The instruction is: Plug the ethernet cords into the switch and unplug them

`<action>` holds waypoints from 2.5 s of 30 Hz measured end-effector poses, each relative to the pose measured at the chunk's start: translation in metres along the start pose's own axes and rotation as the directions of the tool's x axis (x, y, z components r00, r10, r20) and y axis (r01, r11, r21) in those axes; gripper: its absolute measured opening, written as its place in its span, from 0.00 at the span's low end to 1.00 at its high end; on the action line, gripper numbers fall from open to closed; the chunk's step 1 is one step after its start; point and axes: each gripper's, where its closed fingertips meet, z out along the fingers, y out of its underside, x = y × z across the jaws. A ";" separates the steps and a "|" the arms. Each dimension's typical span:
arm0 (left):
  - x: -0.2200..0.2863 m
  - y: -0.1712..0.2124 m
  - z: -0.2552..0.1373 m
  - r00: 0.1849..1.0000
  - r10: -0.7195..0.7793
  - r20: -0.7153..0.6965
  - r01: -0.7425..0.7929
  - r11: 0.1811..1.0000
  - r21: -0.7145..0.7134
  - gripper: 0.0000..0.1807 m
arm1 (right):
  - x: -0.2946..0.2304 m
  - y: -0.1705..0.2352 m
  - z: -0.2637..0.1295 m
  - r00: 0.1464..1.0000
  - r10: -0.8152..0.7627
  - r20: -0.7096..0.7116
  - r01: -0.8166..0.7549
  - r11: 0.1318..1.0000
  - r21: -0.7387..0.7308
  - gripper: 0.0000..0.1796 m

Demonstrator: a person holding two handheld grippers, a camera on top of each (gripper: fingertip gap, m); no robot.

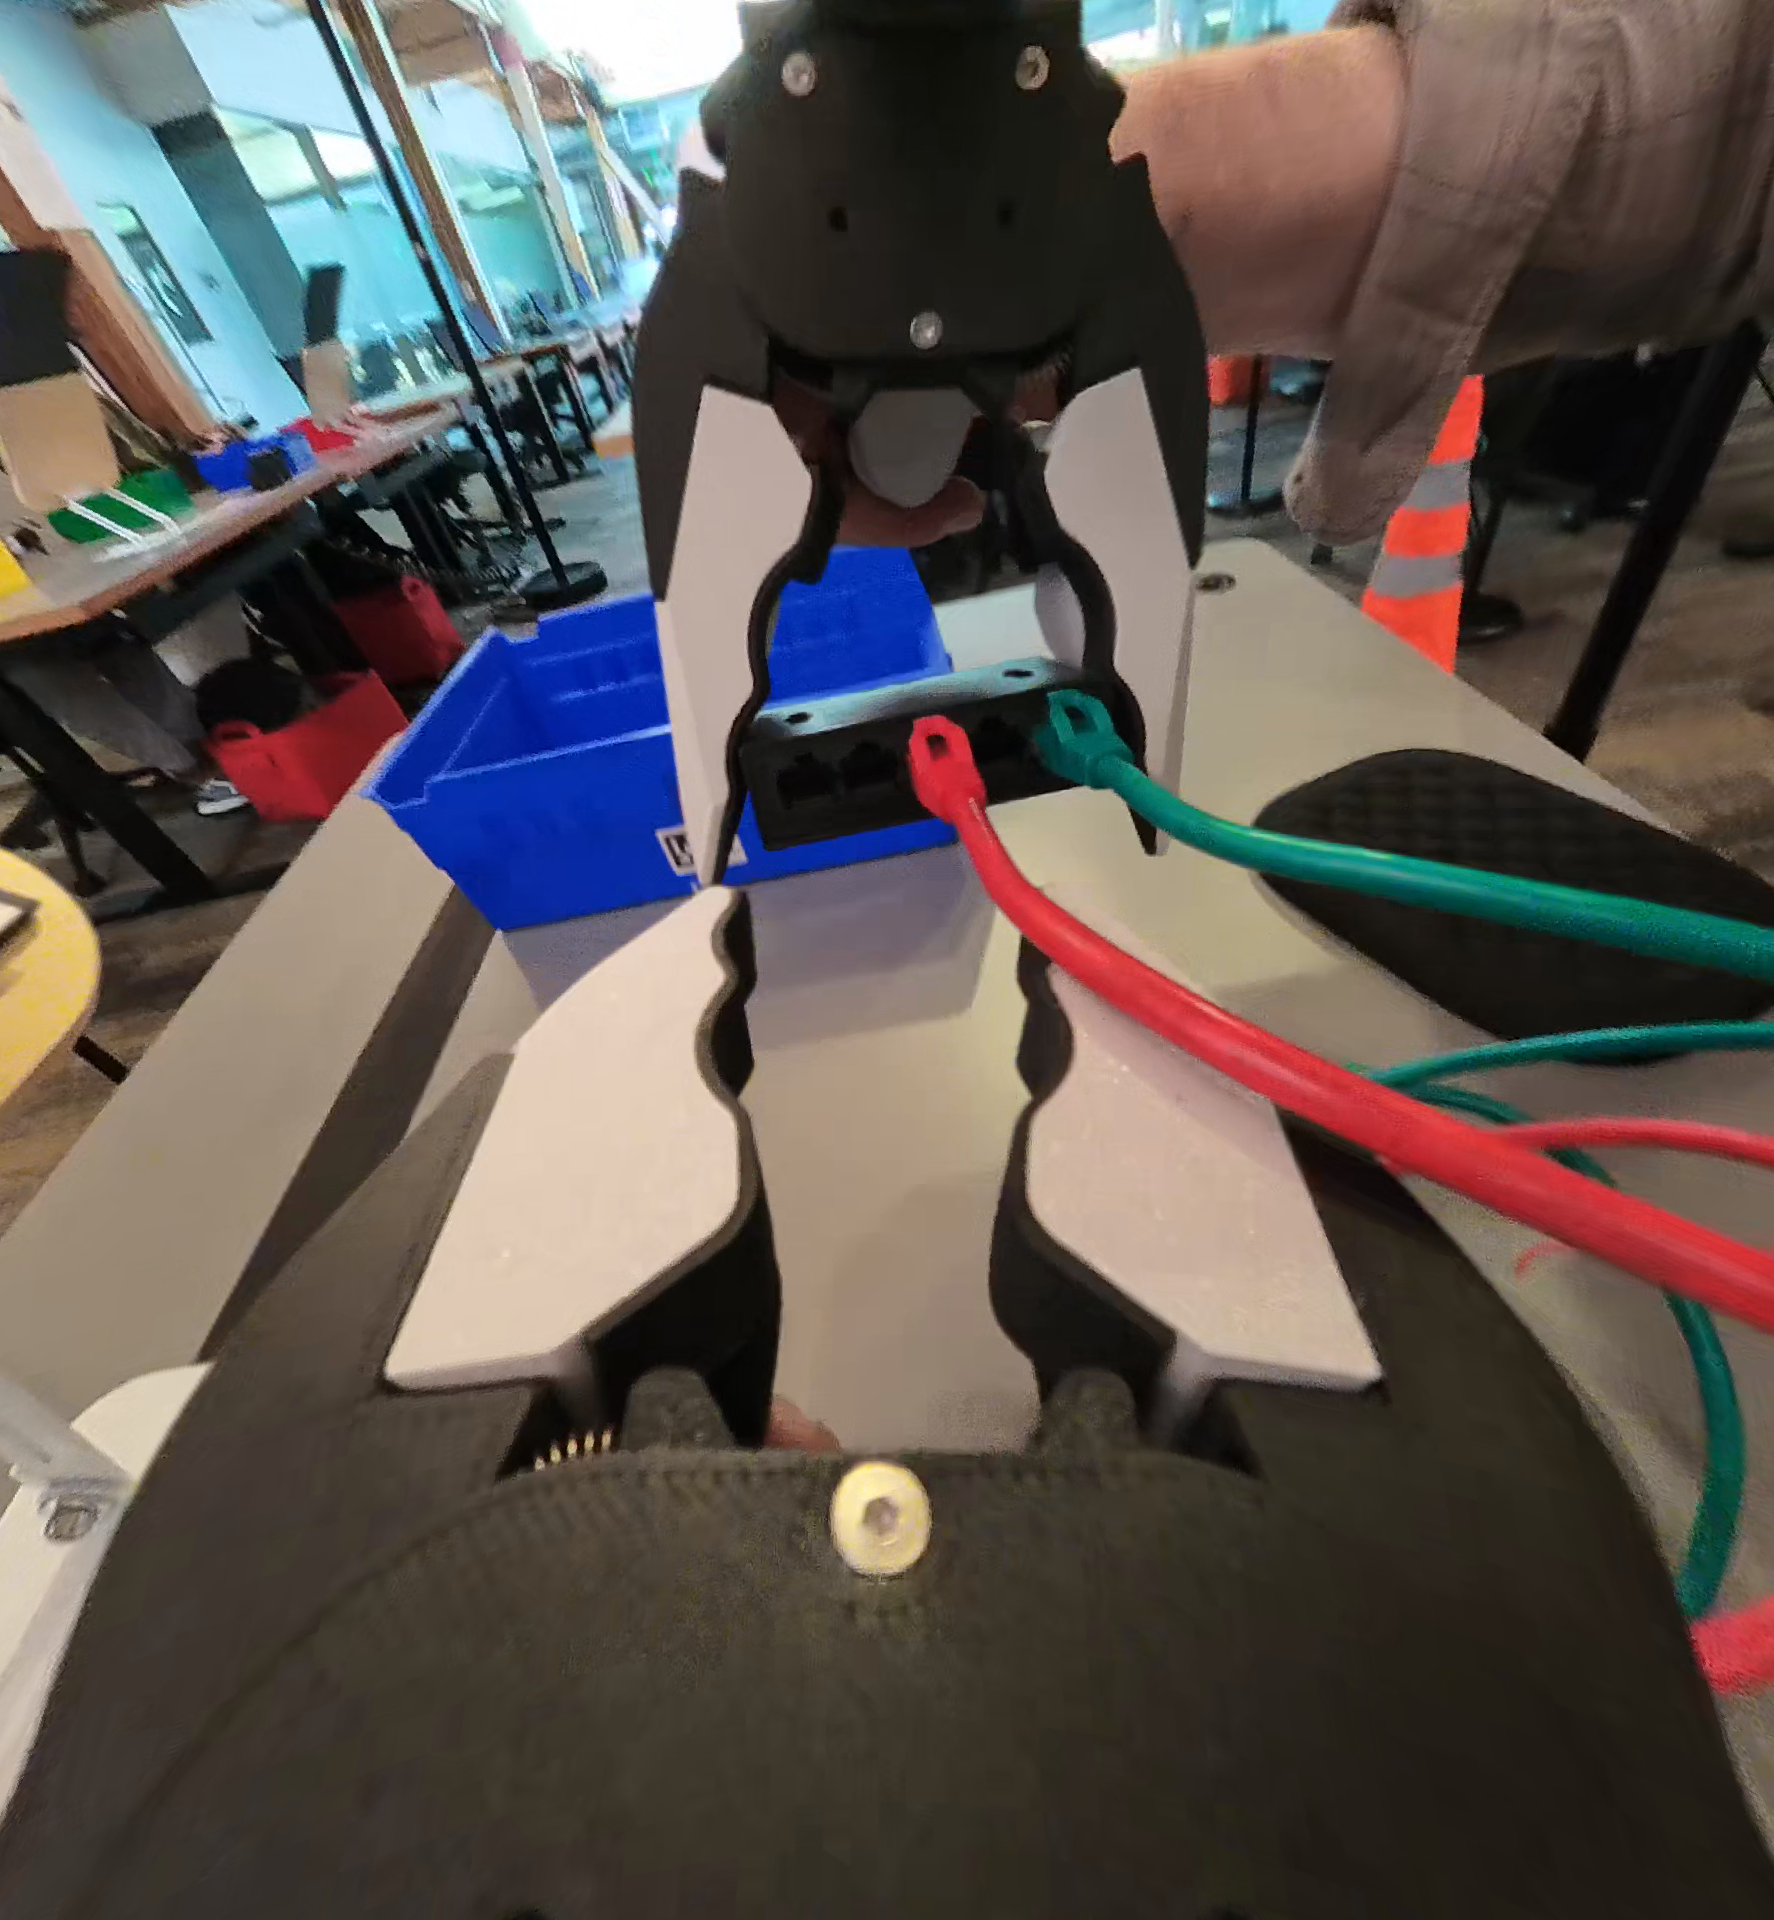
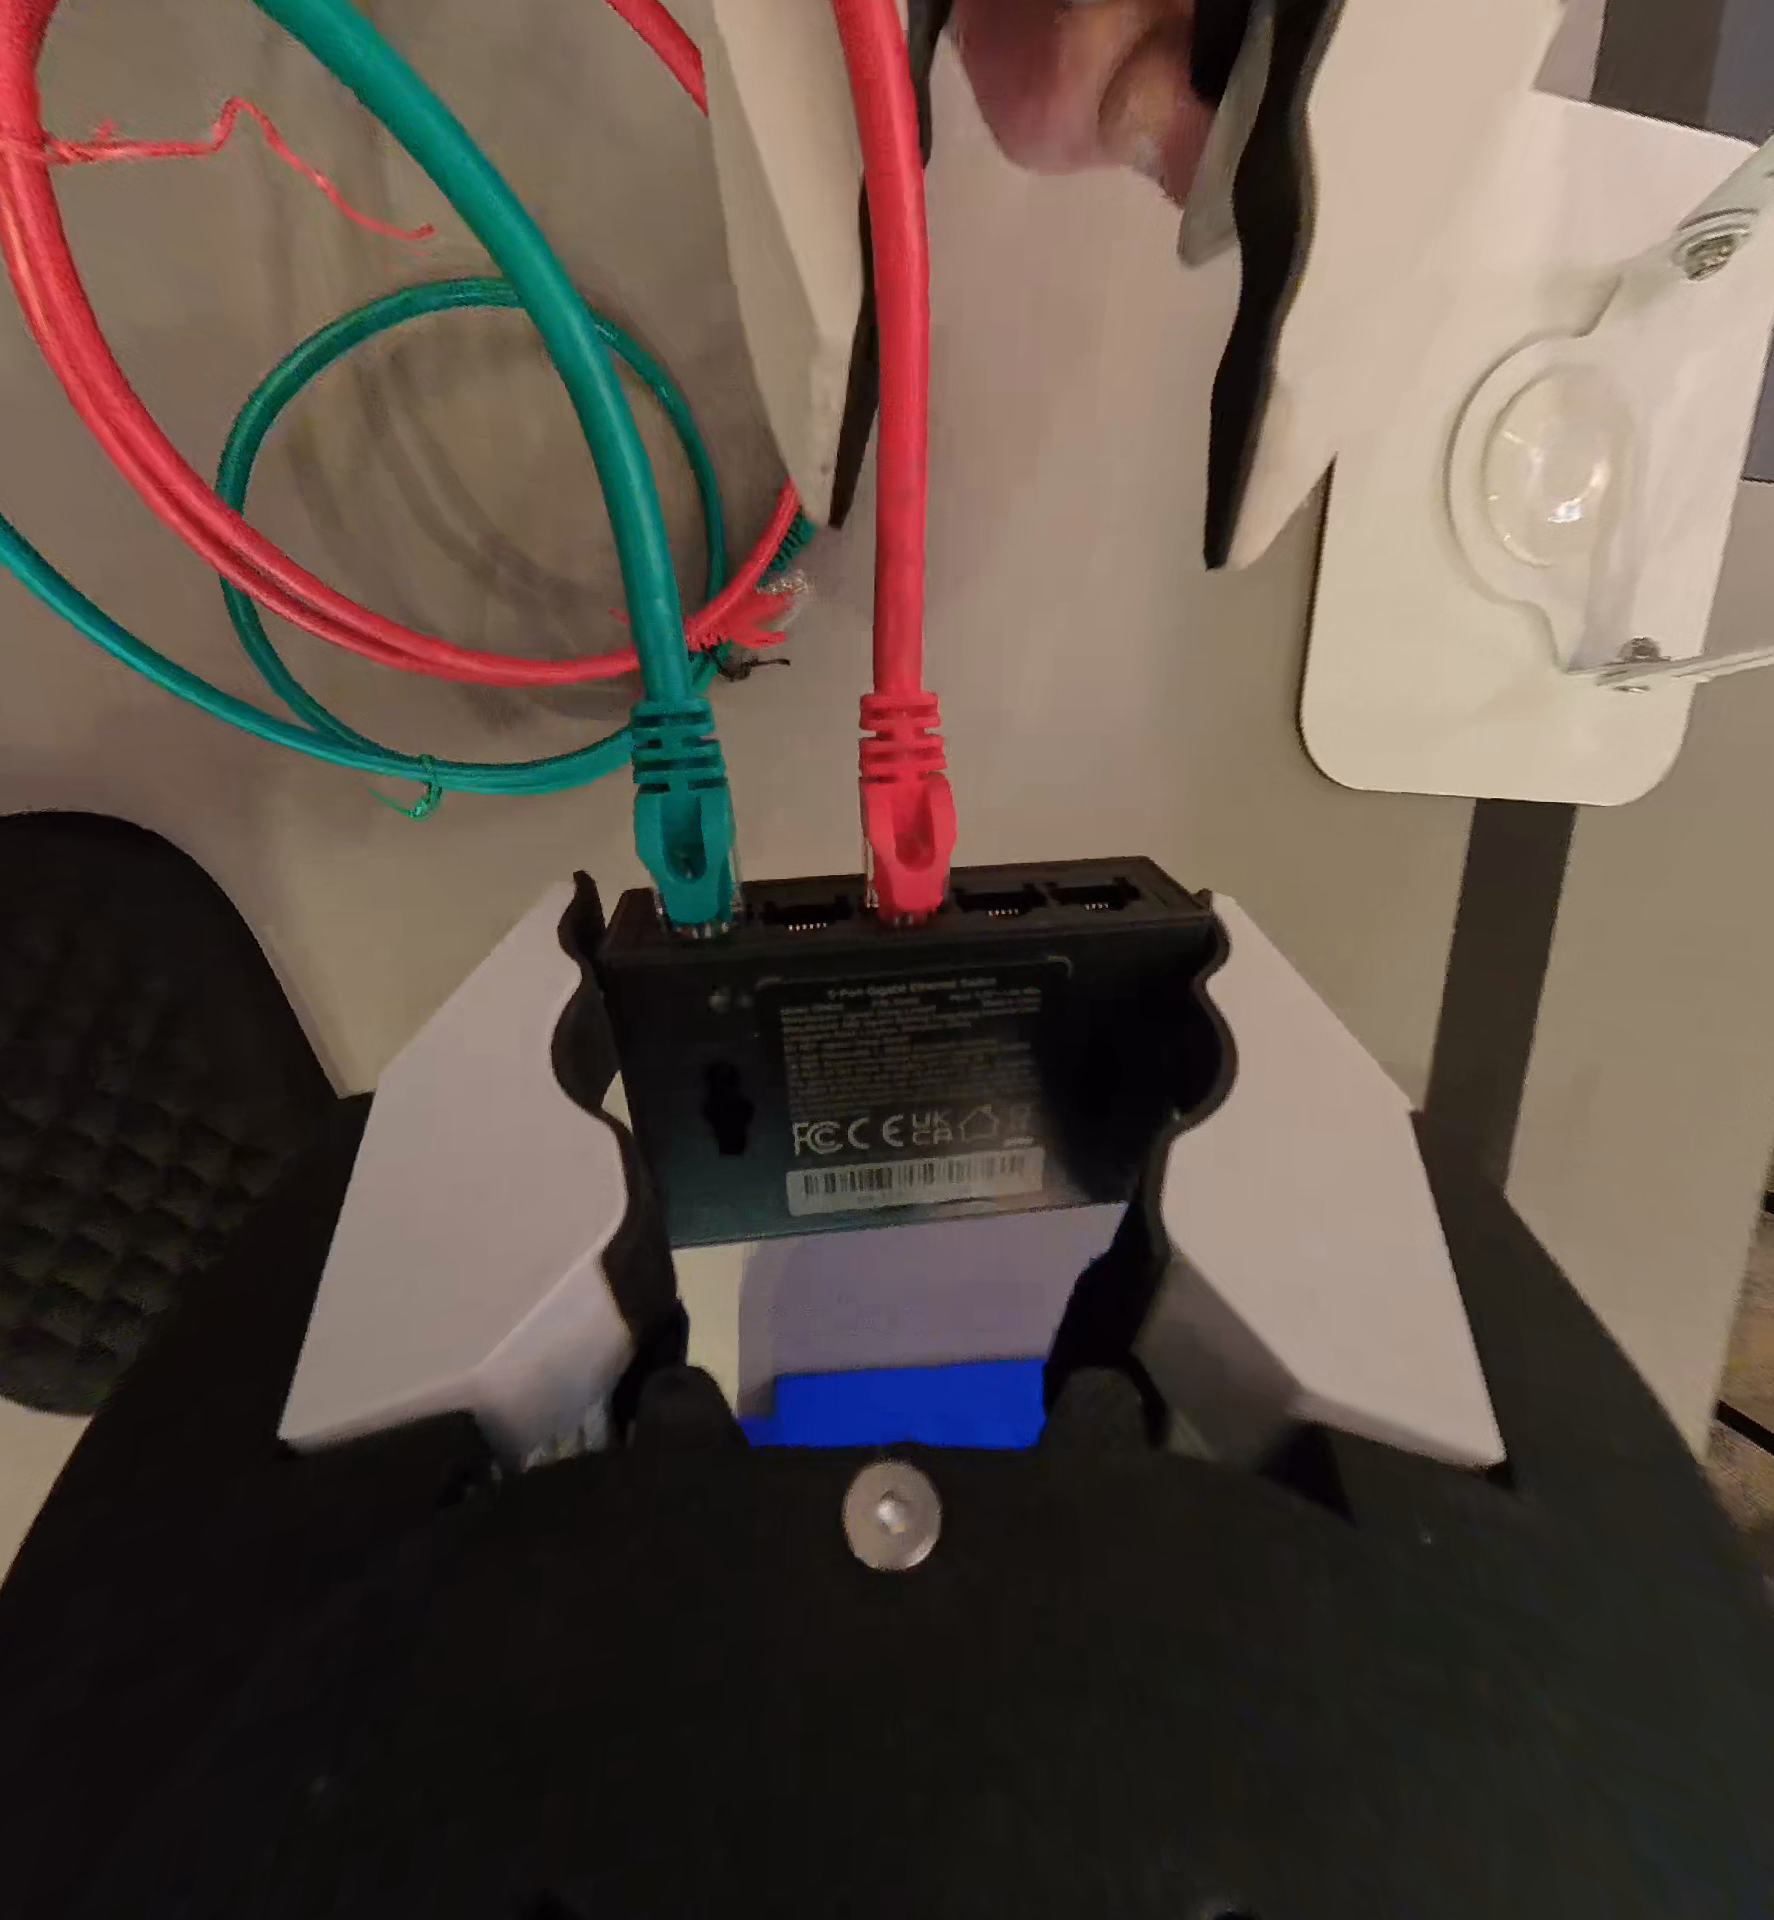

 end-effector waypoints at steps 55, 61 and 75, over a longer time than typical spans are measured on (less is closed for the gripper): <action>-0.097 0.091 -0.026 0.838 0.187 0.513 0.038 0.917 -0.397 0.27 | 0.061 -0.054 0.008 0.986 0.163 -0.021 -0.143 0.916 0.374 0.64; -0.102 0.088 -0.031 0.819 0.188 0.542 0.041 0.923 -0.383 0.28 | 0.075 -0.088 -0.018 0.989 0.141 -0.040 -0.085 0.778 0.623 0.58; -0.108 0.023 -0.054 0.738 0.234 0.633 -0.052 0.955 -0.292 0.15 | 0.082 -0.072 -0.018 0.985 0.157 -0.069 -0.064 0.710 0.701 0.54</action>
